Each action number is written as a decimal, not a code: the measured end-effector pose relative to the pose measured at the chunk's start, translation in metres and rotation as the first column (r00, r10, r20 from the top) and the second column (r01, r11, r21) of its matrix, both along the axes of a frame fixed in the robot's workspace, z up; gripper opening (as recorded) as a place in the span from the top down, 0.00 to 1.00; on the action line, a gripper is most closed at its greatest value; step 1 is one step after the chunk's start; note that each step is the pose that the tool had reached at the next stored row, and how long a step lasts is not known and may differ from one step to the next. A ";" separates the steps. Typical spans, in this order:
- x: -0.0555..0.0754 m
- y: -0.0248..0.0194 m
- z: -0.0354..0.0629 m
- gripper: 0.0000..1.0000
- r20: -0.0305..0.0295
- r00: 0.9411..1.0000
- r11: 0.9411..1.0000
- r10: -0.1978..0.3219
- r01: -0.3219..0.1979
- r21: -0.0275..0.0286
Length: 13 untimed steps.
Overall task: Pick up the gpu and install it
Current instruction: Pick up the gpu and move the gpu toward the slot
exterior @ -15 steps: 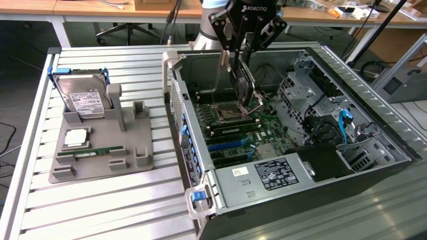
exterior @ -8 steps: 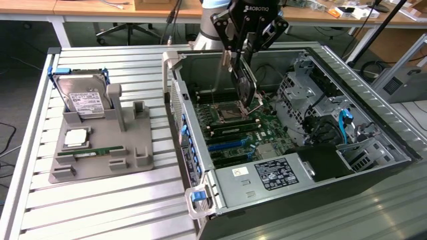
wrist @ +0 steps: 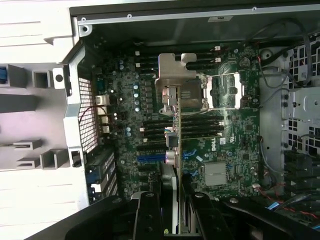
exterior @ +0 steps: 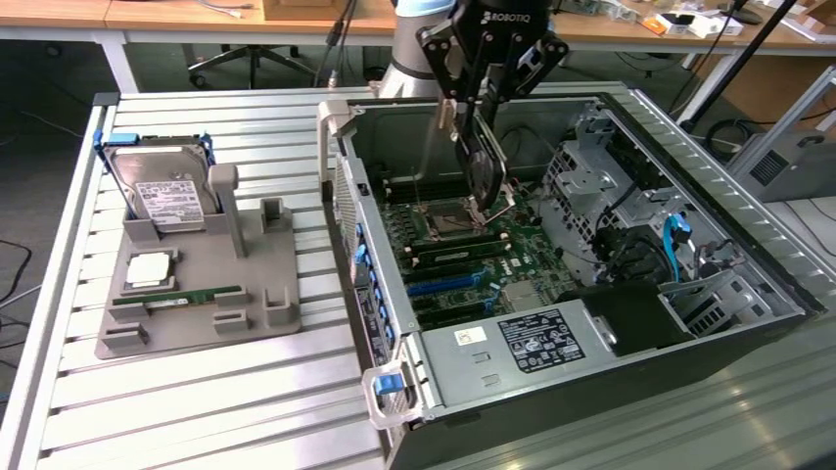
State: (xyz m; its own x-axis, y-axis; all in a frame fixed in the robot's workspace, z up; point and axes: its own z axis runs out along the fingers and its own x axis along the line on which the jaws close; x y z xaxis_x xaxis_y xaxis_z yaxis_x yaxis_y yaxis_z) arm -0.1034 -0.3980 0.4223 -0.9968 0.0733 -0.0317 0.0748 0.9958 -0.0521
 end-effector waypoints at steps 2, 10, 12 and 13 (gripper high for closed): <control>0.001 0.0000 0.0000 0.73 0.000 1.000 1.000 0.000 0.000 -0.001; 0.004 0.0000 -0.0003 0.73 0.000 1.000 1.000 0.000 0.000 -0.003; 0.005 0.0000 -0.0003 0.73 0.000 1.000 1.000 0.000 0.000 -0.003; 0.005 0.0000 -0.0003 0.73 0.000 1.000 1.000 0.000 0.000 -0.004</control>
